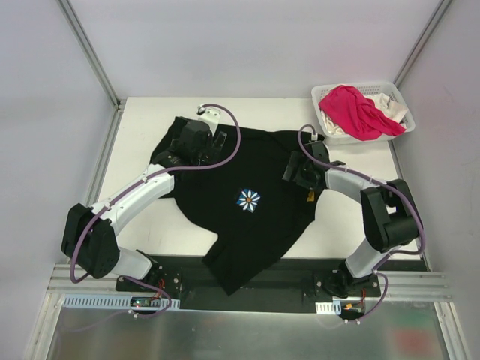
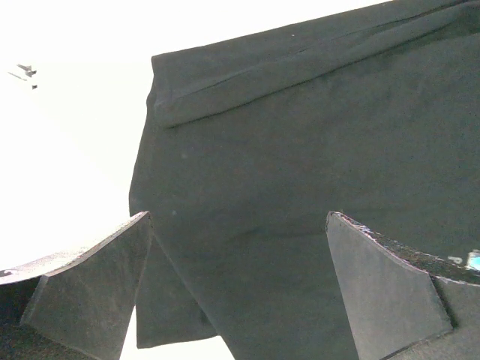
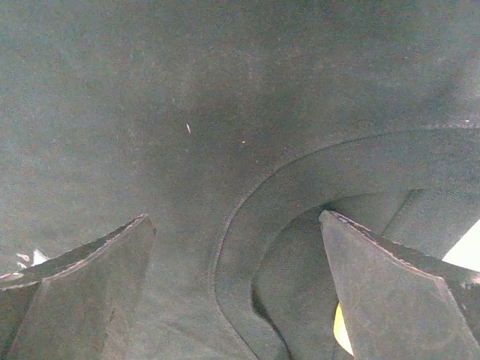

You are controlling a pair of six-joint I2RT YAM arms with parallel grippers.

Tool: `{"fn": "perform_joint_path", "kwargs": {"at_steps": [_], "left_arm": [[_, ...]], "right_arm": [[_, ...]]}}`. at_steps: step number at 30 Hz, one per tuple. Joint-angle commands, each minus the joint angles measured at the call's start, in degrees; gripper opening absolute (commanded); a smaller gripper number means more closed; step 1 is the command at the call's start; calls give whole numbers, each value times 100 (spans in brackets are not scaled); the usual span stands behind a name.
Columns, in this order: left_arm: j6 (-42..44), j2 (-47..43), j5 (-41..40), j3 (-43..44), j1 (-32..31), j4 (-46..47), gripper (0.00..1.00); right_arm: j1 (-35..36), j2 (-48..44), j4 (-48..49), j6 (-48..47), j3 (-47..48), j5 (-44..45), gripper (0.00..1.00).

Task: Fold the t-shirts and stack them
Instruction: Flatten out the tshirt

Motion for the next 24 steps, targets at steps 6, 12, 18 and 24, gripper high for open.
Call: {"fn": "perform_joint_path", "kwargs": {"at_steps": [6, 12, 18, 24], "left_arm": [[231, -33, -298, 241, 15, 67, 99], [188, -25, -202, 250, 15, 49, 99], [21, -25, -87, 180, 15, 14, 99], [-243, 151, 97, 311, 15, -249, 99]], "right_arm": [[-672, -326, -306, 170, -401, 98, 96], [-1086, -985, -657, -59, -209, 220, 96], [-1561, -986, -597, -67, -42, -262, 98], [-438, -617, -1535, -814, 1302, -579, 71]]}}
